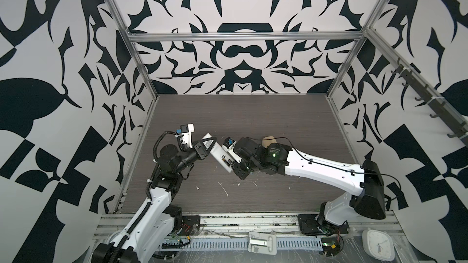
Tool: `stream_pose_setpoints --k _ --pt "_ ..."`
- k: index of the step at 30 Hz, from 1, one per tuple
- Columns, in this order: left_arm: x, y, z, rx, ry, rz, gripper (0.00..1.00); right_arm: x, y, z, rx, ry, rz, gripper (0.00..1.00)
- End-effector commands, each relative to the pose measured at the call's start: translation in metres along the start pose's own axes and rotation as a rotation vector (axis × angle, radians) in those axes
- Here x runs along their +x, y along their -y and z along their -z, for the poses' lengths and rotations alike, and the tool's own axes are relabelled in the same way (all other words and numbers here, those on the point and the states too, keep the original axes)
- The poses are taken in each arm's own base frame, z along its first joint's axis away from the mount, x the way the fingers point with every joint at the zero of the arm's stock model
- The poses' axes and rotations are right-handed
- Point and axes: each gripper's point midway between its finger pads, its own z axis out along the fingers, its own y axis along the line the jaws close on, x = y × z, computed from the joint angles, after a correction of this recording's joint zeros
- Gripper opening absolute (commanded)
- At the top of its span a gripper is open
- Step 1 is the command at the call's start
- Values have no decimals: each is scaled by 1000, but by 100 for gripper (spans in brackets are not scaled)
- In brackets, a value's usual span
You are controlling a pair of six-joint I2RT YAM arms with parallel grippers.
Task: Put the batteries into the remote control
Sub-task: 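Carry the battery with the right gripper to the remote's compartment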
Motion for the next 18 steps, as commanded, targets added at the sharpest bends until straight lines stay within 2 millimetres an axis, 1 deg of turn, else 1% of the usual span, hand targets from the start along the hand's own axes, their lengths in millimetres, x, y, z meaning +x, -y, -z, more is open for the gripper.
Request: stream_pose_setpoints --k 1,5,9,12,15,18 --pt "-8 13 1 95 64 32 0 -7 8 9 30 -4 -10 0" --pt "-2 4 2 118 83 76 0 -3 12 4 47 -55 0 0" --pt "0 1 2 130 94 95 0 5 16 -2 76 -129 17 0" --pt "-1 -2 2 129 108 110 0 6 17 0 88 -146 21 0" --pt "0 -8 2 119 114 134 0 4 20 7 104 -149 28 0" --pt "2 -14 1 107 117 150 0 1 17 12 101 -146 22 0"
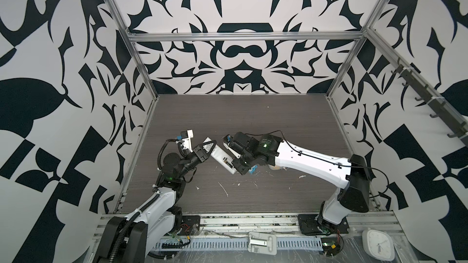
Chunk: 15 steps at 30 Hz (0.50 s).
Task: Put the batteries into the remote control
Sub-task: 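Carry the battery with the right gripper to the remote's compartment, then lower the battery into the compartment beside the first and release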
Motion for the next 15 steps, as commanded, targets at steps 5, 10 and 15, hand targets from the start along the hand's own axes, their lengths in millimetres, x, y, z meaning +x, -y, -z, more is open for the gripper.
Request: stream_pose_setpoints --k 5,10,15 --pt "-7 12 -1 83 40 -7 0 -7 -8 22 -23 18 17 0" --pt "-6 15 -5 121 25 0 0 -7 -15 21 -51 9 21 0" --pt "-4 15 -7 140 11 5 0 -5 -15 12 -45 -16 33 0"
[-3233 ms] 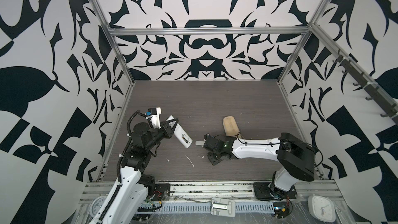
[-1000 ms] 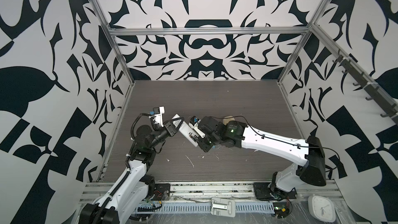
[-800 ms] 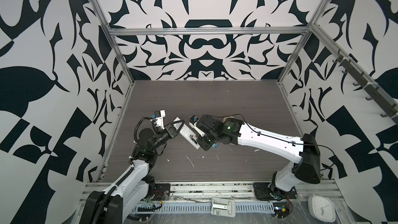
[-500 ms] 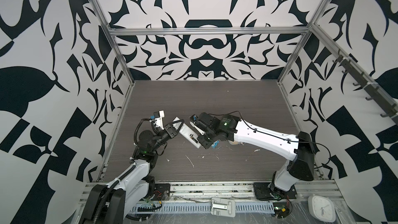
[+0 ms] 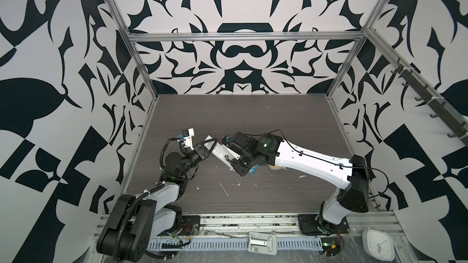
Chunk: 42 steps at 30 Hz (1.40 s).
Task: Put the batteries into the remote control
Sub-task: 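Lower the battery into the compartment beside the first and release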
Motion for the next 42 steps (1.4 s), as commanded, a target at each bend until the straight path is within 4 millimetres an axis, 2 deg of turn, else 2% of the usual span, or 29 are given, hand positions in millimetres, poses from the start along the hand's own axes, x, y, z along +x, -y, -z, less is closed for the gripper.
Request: stream_pose_setpoints --k 1,11,19,28,37,42 --pt "-1 21 2 91 4 -33 0 -7 -4 6 -4 13 26 0" --pt "0 21 0 98 -9 -30 0 -17 6 -6 67 8 55 0" --pt "0 22 -1 104 -11 -25 0 -22 11 -4 79 25 36 0" --pt "1 21 -1 105 -21 -5 0 -26 11 -1 72 48 32 12" --pt "2 18 -3 97 -27 2 0 -30 12 3 69 75 31 30" --pt "0 17 -2 96 -21 0 0 -33 13 8 77 93 29 31"
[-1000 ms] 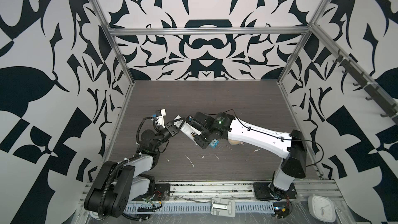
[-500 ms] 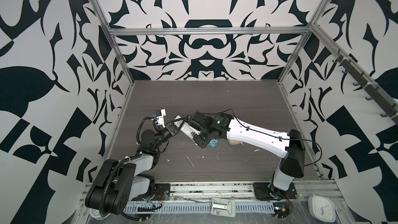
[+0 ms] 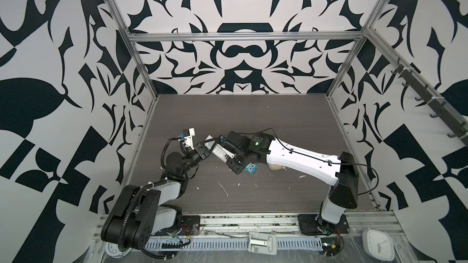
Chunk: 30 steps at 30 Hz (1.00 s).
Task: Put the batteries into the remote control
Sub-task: 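Lower the battery into the compartment beside the first and release, then press the right gripper on the battery while the left gripper tilts the remote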
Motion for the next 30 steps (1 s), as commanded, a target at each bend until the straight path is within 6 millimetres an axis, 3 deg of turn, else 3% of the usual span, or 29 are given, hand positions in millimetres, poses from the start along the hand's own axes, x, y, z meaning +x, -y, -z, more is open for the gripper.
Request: stream_pose_setpoints --k 1,16,24,30 --pt "-1 21 0 80 -13 -26 0 -16 12 23 40 89 -13 32" --pt "1 22 -3 90 -51 -7 0 -14 12 44 26 123 2 54" --pt "3 29 -4 103 -90 19 0 8 -15 65 -190 189 97 80" --pt "7 44 -5 120 -152 0 0 29 -14 71 -400 224 79 84"
